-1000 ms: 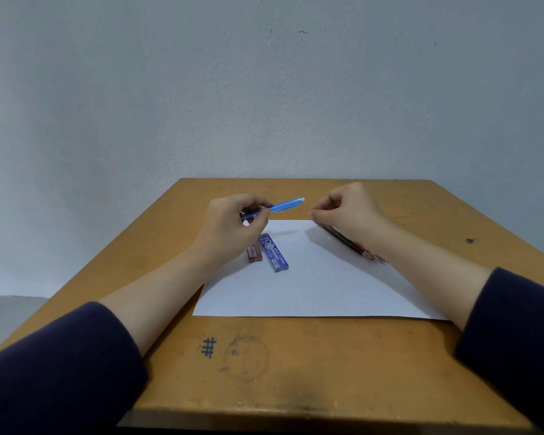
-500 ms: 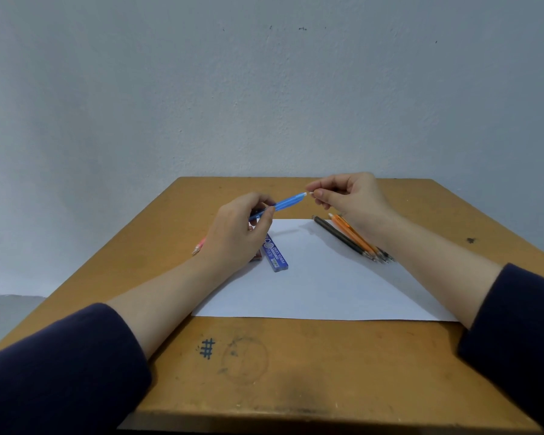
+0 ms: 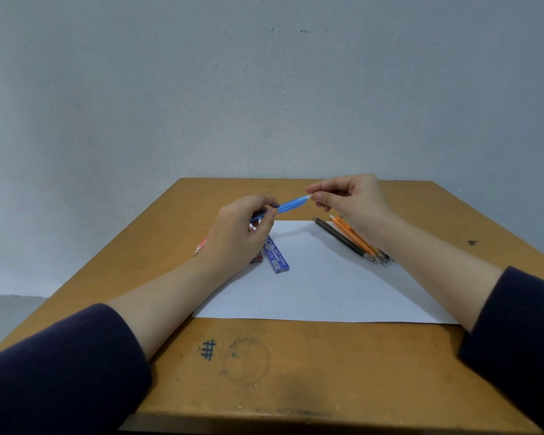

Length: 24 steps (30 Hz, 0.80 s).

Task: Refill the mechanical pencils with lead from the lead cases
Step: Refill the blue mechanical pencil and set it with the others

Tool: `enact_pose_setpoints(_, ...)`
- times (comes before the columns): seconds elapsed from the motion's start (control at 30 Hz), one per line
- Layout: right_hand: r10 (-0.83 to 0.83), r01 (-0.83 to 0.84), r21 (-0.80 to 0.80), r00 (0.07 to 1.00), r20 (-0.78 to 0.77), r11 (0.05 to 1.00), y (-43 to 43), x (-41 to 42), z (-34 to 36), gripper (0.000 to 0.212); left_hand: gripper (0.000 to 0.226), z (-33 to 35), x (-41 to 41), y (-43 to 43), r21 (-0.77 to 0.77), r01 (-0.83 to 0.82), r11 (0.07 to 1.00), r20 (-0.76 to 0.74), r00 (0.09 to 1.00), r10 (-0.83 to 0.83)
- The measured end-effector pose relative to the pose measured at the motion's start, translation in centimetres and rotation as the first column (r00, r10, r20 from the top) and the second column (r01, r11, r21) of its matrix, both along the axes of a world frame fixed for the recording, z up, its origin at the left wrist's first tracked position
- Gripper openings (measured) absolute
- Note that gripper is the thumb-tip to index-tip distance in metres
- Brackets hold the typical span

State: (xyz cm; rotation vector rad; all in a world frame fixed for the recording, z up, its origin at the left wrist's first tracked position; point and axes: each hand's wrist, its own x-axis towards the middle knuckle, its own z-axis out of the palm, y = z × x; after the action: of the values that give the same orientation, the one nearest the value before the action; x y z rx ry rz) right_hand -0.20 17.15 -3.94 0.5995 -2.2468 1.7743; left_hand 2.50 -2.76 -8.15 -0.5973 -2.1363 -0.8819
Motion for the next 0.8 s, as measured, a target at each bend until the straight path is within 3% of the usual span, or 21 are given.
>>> enact_pose_setpoints(0.3,-0.035,0.04,0.094,0.998,-0.055,0.995,0.11,0.01,-0.01,0.021,0.021,-0.1,-0.24,-0.11,-0.015,-0.007,1.0,-0.021,1.0,0.007)
enact_pose_setpoints(0.8,0.008,-0.004,0.038,0.994,-0.105,0.999,0.21,0.3,0.2,0.019,0.019,-0.21,-0.37,-0.24,0.003,-0.023,1.0,-0.04,0.999,0.023)
